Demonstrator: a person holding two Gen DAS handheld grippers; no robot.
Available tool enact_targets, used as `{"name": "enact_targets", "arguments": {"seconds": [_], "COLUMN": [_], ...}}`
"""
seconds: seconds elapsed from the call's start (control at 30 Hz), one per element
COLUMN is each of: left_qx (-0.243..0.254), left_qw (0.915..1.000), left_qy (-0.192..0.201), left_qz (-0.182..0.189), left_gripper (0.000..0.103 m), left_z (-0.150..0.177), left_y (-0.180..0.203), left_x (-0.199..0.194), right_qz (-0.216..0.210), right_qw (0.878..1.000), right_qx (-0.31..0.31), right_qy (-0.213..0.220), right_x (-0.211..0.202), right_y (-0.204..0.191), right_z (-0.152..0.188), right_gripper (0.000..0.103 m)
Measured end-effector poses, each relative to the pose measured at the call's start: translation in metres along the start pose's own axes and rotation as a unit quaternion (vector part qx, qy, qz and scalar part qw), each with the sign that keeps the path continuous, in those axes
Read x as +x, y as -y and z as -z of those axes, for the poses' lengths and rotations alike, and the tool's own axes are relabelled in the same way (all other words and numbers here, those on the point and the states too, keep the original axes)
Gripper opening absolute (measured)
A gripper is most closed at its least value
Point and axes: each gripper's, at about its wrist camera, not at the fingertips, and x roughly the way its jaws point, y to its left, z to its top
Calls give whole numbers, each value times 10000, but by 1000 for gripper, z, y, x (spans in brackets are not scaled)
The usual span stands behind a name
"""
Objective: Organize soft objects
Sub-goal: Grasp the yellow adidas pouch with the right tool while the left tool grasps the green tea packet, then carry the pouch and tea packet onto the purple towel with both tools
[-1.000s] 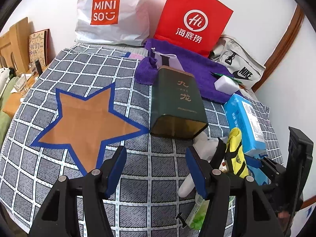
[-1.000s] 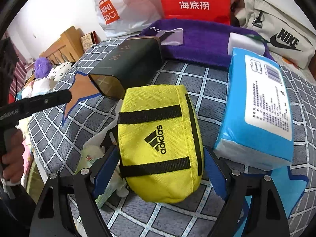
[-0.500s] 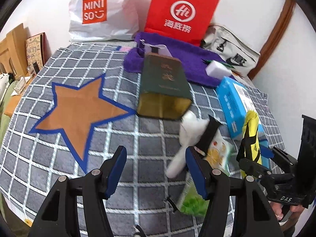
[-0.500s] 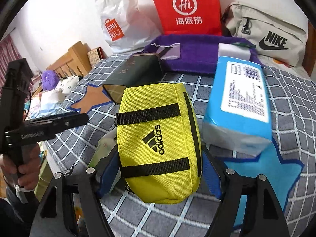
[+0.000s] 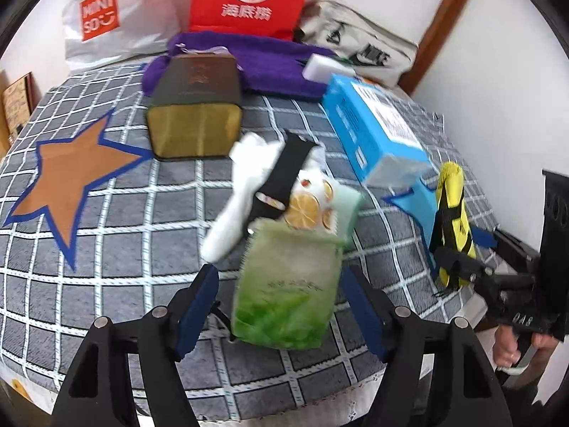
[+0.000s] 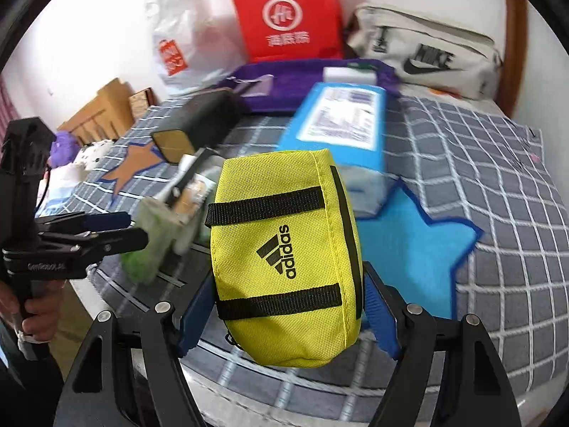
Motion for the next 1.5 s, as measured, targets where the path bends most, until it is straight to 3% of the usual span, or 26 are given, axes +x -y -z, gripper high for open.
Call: {"name": "enact_targets", "arguments": {"seconds": [0.27, 0.3, 0.33, 0.43, 0.9, 1.5], "left_qx": [260, 297, 303, 276, 116, -162], "left_qw": [9985, 9981, 9982, 9990, 9981, 9961], "left_qy": [-181, -188, -186, -89, 320, 652], "left_qz": [-452, -496, -481, -351, -513, -571], "left_gripper": [69, 56, 52, 51, 51, 51], "left_z": [5, 6, 6, 5, -22, -83], "left_y": [12, 13, 13, 11, 5, -3], "left_x": [20, 22, 23, 17, -21, -42], "right_qz": [153, 162, 187, 177, 104, -154], "right_qw": [9994, 9994, 9993, 9993, 9995, 9991], "right_qx": [190, 200, 205, 209, 241, -7], "right_qy": [-237, -251, -267, -260, -180, 401], "right_x": [22, 24, 27, 30, 22, -20], "right_y": [17, 17, 17, 18, 19, 12], "right_z": [12, 13, 14, 15, 13, -50], "right_gripper": [76, 76, 76, 76, 76, 76]}}
